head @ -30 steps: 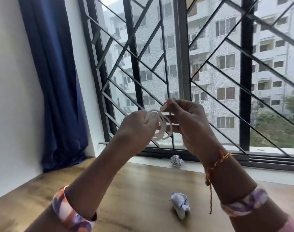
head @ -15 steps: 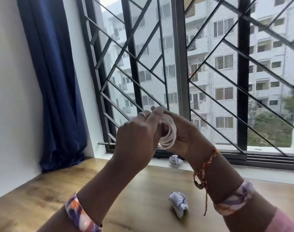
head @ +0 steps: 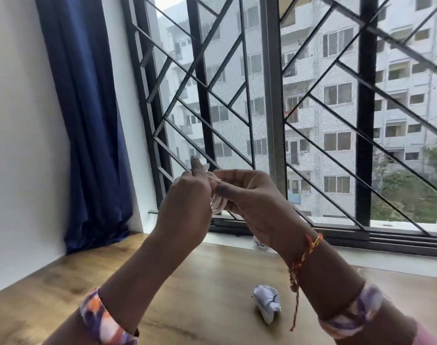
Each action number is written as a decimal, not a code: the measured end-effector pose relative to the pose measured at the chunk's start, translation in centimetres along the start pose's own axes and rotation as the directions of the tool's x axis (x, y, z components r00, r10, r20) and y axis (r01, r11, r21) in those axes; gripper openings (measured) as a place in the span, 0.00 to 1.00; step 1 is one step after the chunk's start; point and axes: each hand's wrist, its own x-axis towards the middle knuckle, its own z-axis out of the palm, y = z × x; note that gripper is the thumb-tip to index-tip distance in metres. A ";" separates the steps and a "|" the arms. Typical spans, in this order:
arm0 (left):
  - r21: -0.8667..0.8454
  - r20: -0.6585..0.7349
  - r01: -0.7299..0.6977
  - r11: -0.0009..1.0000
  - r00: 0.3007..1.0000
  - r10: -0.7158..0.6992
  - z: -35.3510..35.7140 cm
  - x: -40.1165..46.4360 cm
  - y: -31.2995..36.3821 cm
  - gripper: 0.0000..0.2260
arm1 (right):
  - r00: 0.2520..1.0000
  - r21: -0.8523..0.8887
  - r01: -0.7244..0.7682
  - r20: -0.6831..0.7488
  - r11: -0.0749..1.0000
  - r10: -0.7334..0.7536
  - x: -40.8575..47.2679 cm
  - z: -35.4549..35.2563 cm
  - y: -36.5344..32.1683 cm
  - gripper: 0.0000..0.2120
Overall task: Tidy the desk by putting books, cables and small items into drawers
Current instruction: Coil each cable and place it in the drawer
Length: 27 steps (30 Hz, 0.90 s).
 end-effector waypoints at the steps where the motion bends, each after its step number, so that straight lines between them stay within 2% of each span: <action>1: 0.011 0.013 0.003 1.000 1.000 -0.003 0.0 0.0 -0.2 0.27 | 1.000 -0.023 0.017 -0.016 1.000 -0.018 0.0 0.2 0.2 0.13; 5: -0.067 0.046 0.027 0.997 0.999 -0.024 -0.5 -0.3 -0.5 0.12 | 0.990 -0.245 0.088 -0.087 0.966 -0.112 0.0 0.9 0.5 0.10; 8: -0.164 0.140 0.099 0.981 0.987 -0.076 -0.6 -0.2 -1.3 0.08 | 0.970 -0.493 0.150 -0.093 0.857 -0.223 0.3 1.0 0.7 0.10; 10: -0.280 0.230 0.164 0.946 0.968 -0.100 -0.7 -0.1 -2.0 0.06 | 0.965 -0.567 0.152 -0.091 0.809 -0.244 0.3 1.0 1.0 0.09; 12: -0.344 0.248 0.203 0.917 0.961 -0.120 -0.7 -0.4 -2.3 0.06 | 0.964 -0.610 0.144 -0.093 0.780 -0.250 0.1 1.0 1.3 0.08; 16: -0.247 0.033 0.163 0.955 0.987 -0.160 -0.5 -1.4 -1.6 0.08 | 0.942 -0.748 0.139 -0.103 0.649 -0.319 0.2 1.0 1.8 0.07; 18: -0.256 -0.065 0.133 0.958 0.986 -0.154 -0.3 -1.5 -1.5 0.08 | 0.931 -0.782 0.139 -0.106 0.607 -0.349 0.5 1.0 2.2 0.07; 23: -0.476 -0.163 0.047 0.878 0.977 -0.140 -0.3 -1.5 -1.3 0.06 | 0.927 -0.821 0.119 -0.110 0.558 -0.359 0.6 1.0 2.4 0.05; 27: -0.498 -0.211 0.018 0.867 0.967 -0.141 -0.5 -1.4 -1.1 0.07 | 0.937 -0.878 0.094 -0.081 0.470 -0.340 0.0 0.9 2.1 0.13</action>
